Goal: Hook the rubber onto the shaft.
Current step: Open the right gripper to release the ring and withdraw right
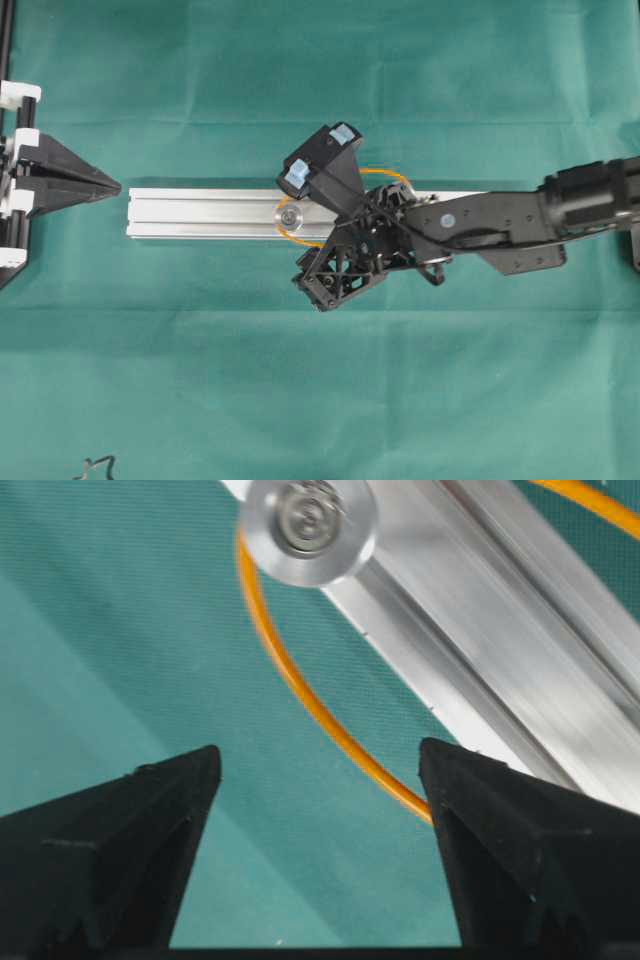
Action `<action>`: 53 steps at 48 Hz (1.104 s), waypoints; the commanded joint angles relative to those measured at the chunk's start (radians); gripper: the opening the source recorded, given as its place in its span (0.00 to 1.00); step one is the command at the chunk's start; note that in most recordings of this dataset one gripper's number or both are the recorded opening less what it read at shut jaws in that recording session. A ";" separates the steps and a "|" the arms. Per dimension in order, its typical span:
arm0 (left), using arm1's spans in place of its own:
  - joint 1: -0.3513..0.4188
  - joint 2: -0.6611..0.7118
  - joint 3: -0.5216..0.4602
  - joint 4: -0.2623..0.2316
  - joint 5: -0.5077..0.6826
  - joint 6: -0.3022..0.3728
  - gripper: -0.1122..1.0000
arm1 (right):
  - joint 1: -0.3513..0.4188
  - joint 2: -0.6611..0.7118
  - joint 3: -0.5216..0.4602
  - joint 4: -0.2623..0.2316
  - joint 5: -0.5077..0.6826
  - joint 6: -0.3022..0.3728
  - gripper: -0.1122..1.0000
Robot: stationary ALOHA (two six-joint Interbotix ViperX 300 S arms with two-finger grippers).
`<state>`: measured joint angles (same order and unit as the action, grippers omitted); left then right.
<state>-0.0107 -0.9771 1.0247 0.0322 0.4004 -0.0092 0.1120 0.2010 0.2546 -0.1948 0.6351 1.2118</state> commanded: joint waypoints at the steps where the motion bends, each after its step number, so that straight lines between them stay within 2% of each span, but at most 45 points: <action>1: -0.003 0.006 -0.029 0.002 -0.005 0.000 0.10 | 0.005 -0.063 -0.017 -0.002 0.014 -0.008 0.87; 22: -0.003 0.006 -0.029 0.002 -0.005 0.000 0.10 | -0.003 -0.219 -0.017 -0.003 0.133 -0.100 0.87; 33: -0.003 0.006 -0.031 0.002 -0.005 0.000 0.10 | -0.003 -0.276 -0.015 -0.003 0.173 -0.118 0.87; 53: -0.003 0.006 -0.029 0.002 -0.005 -0.002 0.10 | -0.003 -0.282 -0.011 -0.003 0.178 -0.138 0.87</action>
<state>-0.0107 -0.9771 1.0262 0.0322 0.4004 -0.0092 0.1089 -0.0522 0.2546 -0.1963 0.8161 1.0845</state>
